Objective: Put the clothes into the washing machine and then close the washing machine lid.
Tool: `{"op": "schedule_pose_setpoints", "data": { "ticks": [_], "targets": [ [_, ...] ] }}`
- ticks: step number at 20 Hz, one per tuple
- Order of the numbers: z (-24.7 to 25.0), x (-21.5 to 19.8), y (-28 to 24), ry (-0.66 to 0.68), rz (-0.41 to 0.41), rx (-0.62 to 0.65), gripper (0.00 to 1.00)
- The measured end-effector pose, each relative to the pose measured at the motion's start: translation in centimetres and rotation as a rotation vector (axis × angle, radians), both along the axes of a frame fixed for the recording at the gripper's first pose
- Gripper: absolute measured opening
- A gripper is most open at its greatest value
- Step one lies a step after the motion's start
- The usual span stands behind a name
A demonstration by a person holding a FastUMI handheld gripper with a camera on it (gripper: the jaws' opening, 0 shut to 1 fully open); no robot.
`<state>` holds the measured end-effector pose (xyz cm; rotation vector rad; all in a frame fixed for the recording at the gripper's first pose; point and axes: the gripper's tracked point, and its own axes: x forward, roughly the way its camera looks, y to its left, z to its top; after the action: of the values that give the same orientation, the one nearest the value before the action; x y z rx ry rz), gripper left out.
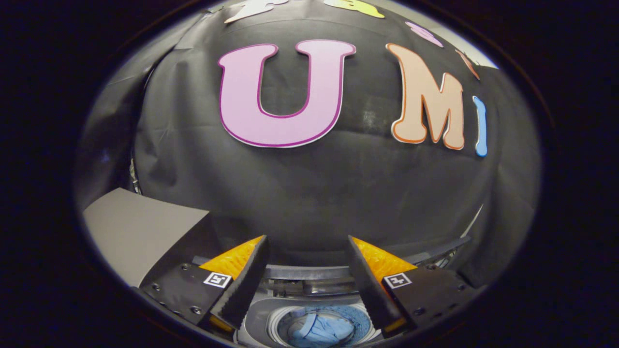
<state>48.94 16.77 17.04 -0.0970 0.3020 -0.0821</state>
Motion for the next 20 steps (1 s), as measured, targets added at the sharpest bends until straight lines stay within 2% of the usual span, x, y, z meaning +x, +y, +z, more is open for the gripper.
{"op": "schedule_pose_setpoints", "data": {
  "ticks": [6,12,20],
  "targets": [
    [-0.4,0.1,0.0,0.061,0.019,0.019,0.98],
    [0.5,0.4,-0.1,0.035,0.047,0.026,0.98],
    [1.3,-0.2,-0.5,-0.044,0.023,0.045,0.98]
  ]
}}
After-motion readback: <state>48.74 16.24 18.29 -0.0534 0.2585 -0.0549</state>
